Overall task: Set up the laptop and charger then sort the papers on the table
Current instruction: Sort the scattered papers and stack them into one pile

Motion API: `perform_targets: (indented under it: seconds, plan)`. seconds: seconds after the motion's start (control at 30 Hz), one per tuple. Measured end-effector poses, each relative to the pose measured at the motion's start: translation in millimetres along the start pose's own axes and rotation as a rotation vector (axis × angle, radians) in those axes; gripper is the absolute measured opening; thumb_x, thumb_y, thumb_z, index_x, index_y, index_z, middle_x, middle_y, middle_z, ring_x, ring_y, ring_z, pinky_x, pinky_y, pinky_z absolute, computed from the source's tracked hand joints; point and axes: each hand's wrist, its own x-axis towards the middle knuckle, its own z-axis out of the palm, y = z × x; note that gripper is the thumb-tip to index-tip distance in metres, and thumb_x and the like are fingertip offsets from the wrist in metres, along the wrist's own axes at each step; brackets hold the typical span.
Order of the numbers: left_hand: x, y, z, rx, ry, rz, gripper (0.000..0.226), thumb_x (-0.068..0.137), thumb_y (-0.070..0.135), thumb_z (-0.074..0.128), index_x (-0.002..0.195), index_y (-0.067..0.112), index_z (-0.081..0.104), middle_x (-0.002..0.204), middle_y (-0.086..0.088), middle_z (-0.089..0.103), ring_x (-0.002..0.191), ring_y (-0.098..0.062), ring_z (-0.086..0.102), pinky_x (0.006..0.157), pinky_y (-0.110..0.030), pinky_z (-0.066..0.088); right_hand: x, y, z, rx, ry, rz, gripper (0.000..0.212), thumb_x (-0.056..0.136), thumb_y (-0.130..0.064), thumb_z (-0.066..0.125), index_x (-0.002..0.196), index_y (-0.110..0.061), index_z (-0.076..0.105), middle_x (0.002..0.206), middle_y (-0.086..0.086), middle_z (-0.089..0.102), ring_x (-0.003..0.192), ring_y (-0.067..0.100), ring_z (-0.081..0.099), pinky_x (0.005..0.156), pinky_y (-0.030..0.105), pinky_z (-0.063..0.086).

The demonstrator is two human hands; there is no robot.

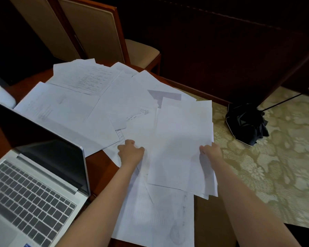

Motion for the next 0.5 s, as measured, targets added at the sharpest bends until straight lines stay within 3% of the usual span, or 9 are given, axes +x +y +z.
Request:
perform_targets:
  seconds: [0.1, 0.13, 0.17, 0.2, 0.23, 0.3, 0.37, 0.5]
  plan:
    - [2, -6, -1, -0.122, 0.047, 0.034, 0.051, 0.085, 0.007, 0.06, 0.131, 0.004, 0.039, 0.135, -0.017, 0.036, 0.114, -0.031, 0.05, 0.088, -0.027, 0.04, 2, 1, -5, -0.013, -0.017, 0.057, 0.005, 0.082, 0.001, 0.051, 0.078, -0.002, 0.048, 0.081, 0.015, 0.049, 0.084, 0.025, 0.047, 0.063, 0.034, 0.037]
    - [3, -7, -1, -0.145, 0.079, 0.047, 0.053, 0.084, 0.005, 0.06, 0.132, 0.004, 0.038, 0.134, -0.017, 0.039, 0.113, -0.031, 0.051, 0.085, -0.026, 0.039, 0, 1, -6, -0.004, -0.022, 0.051, 0.005, 0.083, 0.002, 0.05, 0.081, 0.006, 0.052, 0.091, 0.0, 0.038, 0.084, 0.028, 0.051, 0.063, 0.039, 0.039]
    - [5, -9, -2, -0.171, 0.105, 0.055, 0.053, 0.084, 0.003, 0.06, 0.132, 0.003, 0.037, 0.131, -0.017, 0.043, 0.113, -0.031, 0.051, 0.083, -0.026, 0.039, -1, 2, -6, 0.011, -0.016, 0.034, 0.013, 0.084, 0.004, 0.05, 0.091, 0.014, 0.054, 0.13, 0.017, 0.03, 0.087, 0.031, 0.055, 0.061, 0.042, 0.04]
    - [5, -8, -3, -0.205, 0.125, 0.067, 0.053, 0.085, 0.001, 0.057, 0.133, 0.003, 0.035, 0.128, -0.017, 0.048, 0.112, -0.03, 0.052, 0.081, -0.025, 0.038, -3, 2, -5, 0.012, -0.015, -0.004, 0.016, 0.084, 0.004, 0.05, 0.096, 0.014, 0.055, 0.094, 0.001, 0.041, 0.087, 0.027, 0.055, 0.058, 0.037, 0.04]
    - [5, -7, -3, -0.234, 0.131, 0.073, 0.053, 0.087, -0.001, 0.054, 0.135, 0.004, 0.032, 0.122, -0.015, 0.052, 0.11, -0.03, 0.053, 0.079, -0.023, 0.037, -4, 3, -5, -0.006, -0.015, -0.047, 0.011, 0.084, 0.003, 0.052, 0.092, 0.008, 0.057, 0.088, 0.018, 0.055, 0.085, 0.024, 0.053, 0.058, 0.031, 0.04]
    - [4, -2, -3, -0.28, 0.12, 0.077, 0.053, 0.09, -0.001, 0.047, 0.14, 0.007, 0.028, 0.11, -0.013, 0.054, 0.101, -0.027, 0.053, 0.078, -0.022, 0.037, -8, 0, -4, -0.035, -0.033, -0.115, 0.008, 0.085, -0.001, 0.053, 0.09, -0.005, 0.056, 0.087, 0.009, 0.057, 0.083, 0.021, 0.052, 0.059, 0.025, 0.039]
    - [7, 3, -2, -0.285, 0.112, 0.08, 0.048, 0.093, 0.0, 0.042, 0.139, 0.008, 0.034, 0.115, -0.013, 0.057, 0.096, -0.022, 0.052, 0.079, -0.023, 0.038, -10, -2, -3, -0.087, -0.043, -0.171, 0.015, 0.086, -0.005, 0.052, 0.099, -0.011, 0.057, 0.09, 0.006, 0.057, 0.085, 0.021, 0.051, 0.056, 0.022, 0.036]
    - [14, 9, 2, -0.21, 0.059, 0.067, 0.035, 0.095, 0.004, 0.036, 0.127, 0.004, 0.048, 0.122, -0.013, 0.057, 0.112, -0.029, 0.054, 0.08, -0.026, 0.038, -16, -5, -1, -0.134, -0.038, -0.316, 0.026, 0.086, -0.007, 0.051, 0.11, -0.008, 0.06, 0.096, 0.008, 0.061, 0.088, 0.022, 0.054, 0.063, 0.025, 0.039]
